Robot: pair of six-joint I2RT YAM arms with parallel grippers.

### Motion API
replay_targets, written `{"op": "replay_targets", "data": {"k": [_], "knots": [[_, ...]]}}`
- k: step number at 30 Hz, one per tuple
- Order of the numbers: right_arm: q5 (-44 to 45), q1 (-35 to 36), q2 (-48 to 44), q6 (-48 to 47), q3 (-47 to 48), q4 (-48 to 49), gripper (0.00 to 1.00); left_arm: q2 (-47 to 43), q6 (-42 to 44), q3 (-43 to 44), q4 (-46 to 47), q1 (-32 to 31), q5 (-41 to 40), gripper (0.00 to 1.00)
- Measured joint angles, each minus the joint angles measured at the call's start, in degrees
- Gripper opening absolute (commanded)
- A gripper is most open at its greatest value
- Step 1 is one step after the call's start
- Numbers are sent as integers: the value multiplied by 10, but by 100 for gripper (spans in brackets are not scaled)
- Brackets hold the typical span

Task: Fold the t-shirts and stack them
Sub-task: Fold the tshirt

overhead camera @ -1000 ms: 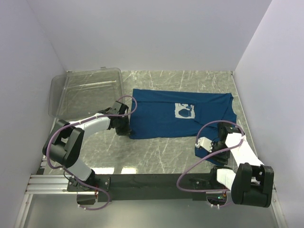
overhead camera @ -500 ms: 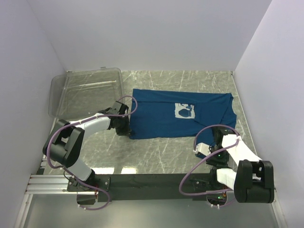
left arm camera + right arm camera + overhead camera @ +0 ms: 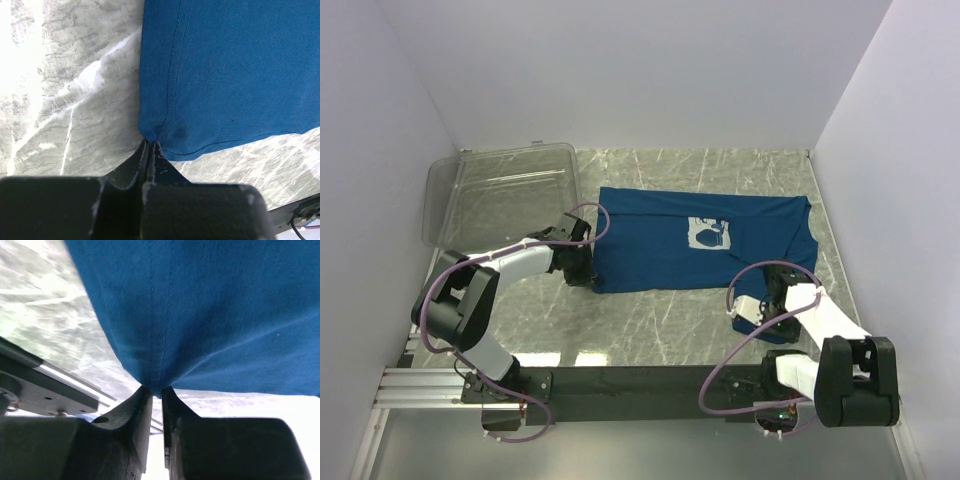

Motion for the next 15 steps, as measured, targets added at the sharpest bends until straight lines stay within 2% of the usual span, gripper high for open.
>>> {"op": "replay_targets", "data": {"k": [2,6,15], "knots": [[-13,0,-11,3,2,-7,14,-1,0,0,0,0,0,0],[-47,-1,-43,7,28,-43,0,-12,0,0,-1,0,0,0],[-158,-56,-84,-2,119,-119,0,-104,-4,-9,-7,0,0,0]]}}
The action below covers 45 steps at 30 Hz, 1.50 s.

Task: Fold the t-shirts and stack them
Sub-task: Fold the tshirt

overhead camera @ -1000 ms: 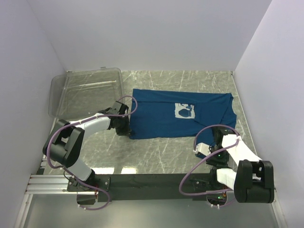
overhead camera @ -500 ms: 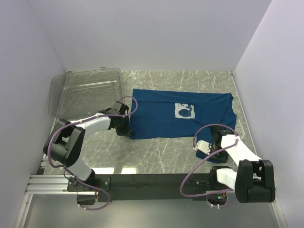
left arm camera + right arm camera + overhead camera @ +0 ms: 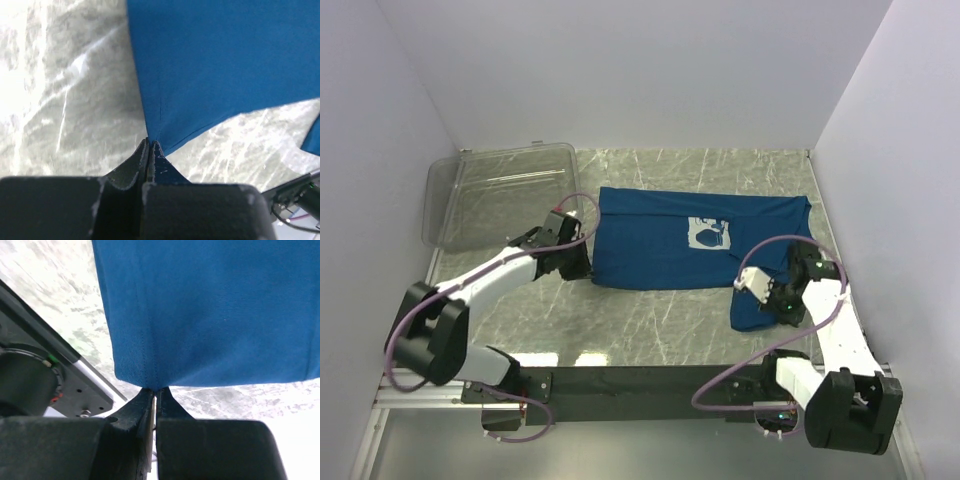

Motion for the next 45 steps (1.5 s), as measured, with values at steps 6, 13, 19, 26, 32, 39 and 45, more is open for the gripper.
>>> {"op": "replay_targets", "data": {"k": [6,13,19,26,32,39,45], "knots": [[-78,-70,16,-3,97,-37,0,-73,-17,-38,-3,0,3,0],[-140,-133,87,27,248,-47,0,-95,-26,-44,4,3,6,0],[-179,-148,179,99,344,-34,0,-74,-22,-18,10,16,6,0],[-223,-148,283,187,440,-3,0,-25,-6,42,32,47,7,0],[-243,-148,360,256,472,37,0,38,12,104,45,66,7,0],[-251,-148,416,320,504,80,0,127,34,174,59,85,-1,0],[-252,-148,442,358,522,105,0,193,53,231,53,89,-10,0]]}}
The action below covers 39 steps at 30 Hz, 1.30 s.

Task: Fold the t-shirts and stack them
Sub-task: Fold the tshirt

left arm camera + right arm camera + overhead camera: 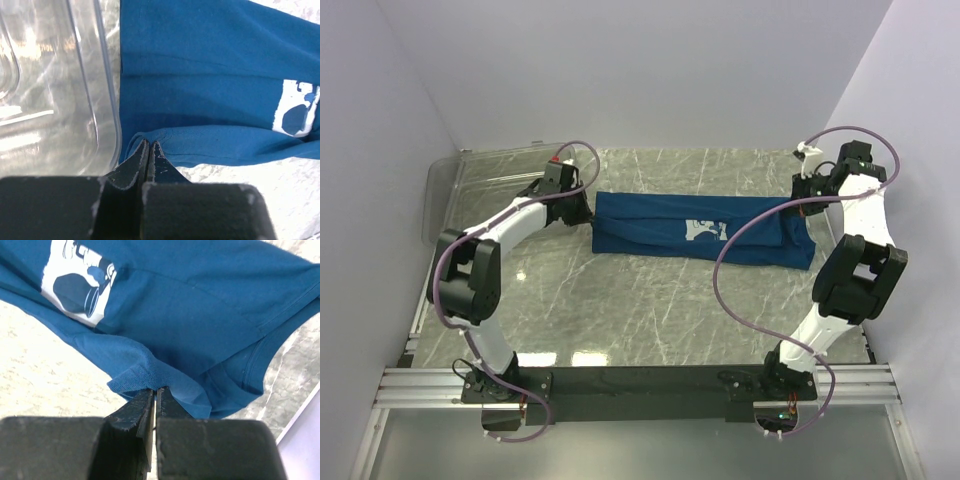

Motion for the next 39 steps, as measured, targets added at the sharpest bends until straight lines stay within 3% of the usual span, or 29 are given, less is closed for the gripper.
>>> {"op": "replay_targets", "data": {"k": [11,20,39], "knots": [[-29,-1,5,28,12,26,0,66,31,54,-35,3,-6,0],[-7,-4,0,101,-19,115,0,116,38,113,-51,3,-10,0],[36,8,53,177,14,156,0,134,45,146,-68,3,-10,0]]}}
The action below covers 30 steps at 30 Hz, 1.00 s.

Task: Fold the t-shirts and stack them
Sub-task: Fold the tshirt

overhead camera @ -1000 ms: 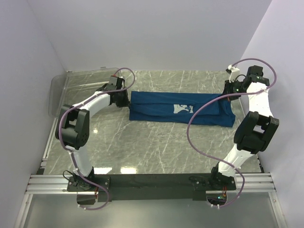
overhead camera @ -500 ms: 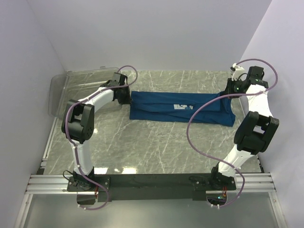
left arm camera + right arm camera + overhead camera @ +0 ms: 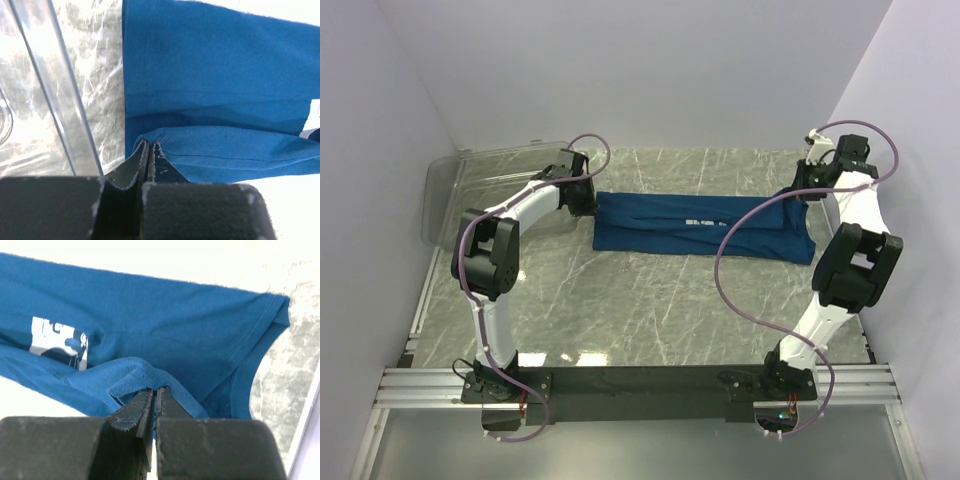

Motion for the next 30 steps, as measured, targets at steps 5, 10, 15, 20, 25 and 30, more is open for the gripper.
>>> {"op": "replay_targets", "data": {"k": [5,10,15,20,25,30], "knots": [[20,15,23,13,20,3,0,11,0,12,-1,0,0,1],[30,23,43,23,31,5,0,16,0,18,-4,0,0,1],[42,27,54,37,39,5,0,26,0,31,-5,0,-1,0],[62,34,69,52,50,17,0,32,0,40,-6,0,-10,0],[85,45,88,74,59,25,0,33,0,41,-6,0,-17,1],[111,59,112,98,84,24,28,41,-1,52,-6,-1,-20,21]]}}
